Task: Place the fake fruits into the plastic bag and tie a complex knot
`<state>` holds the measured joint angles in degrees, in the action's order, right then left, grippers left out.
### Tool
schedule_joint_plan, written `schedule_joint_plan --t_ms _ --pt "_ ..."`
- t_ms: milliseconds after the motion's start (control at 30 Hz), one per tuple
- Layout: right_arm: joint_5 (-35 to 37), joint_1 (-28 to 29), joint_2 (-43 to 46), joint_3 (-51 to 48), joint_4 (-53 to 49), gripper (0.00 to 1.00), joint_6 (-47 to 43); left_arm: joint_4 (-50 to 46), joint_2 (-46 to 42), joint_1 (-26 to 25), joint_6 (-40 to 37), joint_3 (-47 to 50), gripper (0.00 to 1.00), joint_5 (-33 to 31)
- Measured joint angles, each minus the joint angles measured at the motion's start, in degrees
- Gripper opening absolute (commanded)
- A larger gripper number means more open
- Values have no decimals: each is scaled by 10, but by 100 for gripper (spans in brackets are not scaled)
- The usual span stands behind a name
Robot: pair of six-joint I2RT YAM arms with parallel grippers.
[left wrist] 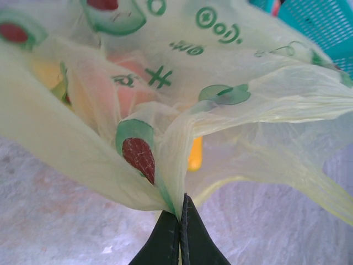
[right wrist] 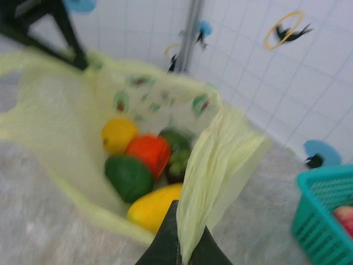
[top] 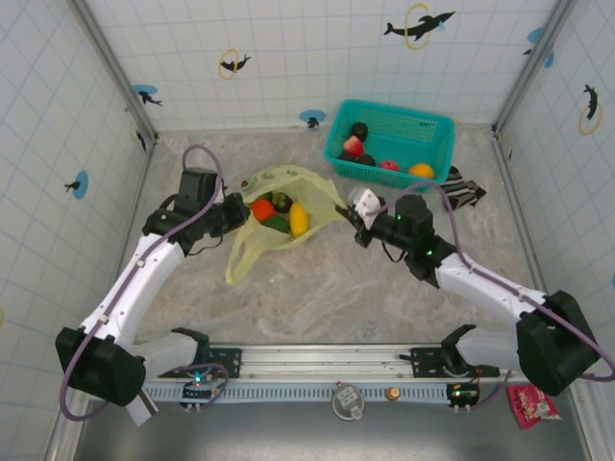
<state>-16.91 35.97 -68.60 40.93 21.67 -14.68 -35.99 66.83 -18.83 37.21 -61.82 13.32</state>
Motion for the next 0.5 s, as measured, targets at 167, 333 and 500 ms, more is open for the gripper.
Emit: schedule_joint_plan --t_ms 167,333,500 --pt "56 17 5 205 -126 0 92 -5 52 -17 -9 -91 0 9" --pt "115 38 -37 383 -257 0 175 8 101 -25 -13 -155 2 45" --pt "193 36 -58 431 -342 0 232 16 140 -25 -19 -196 49 60"
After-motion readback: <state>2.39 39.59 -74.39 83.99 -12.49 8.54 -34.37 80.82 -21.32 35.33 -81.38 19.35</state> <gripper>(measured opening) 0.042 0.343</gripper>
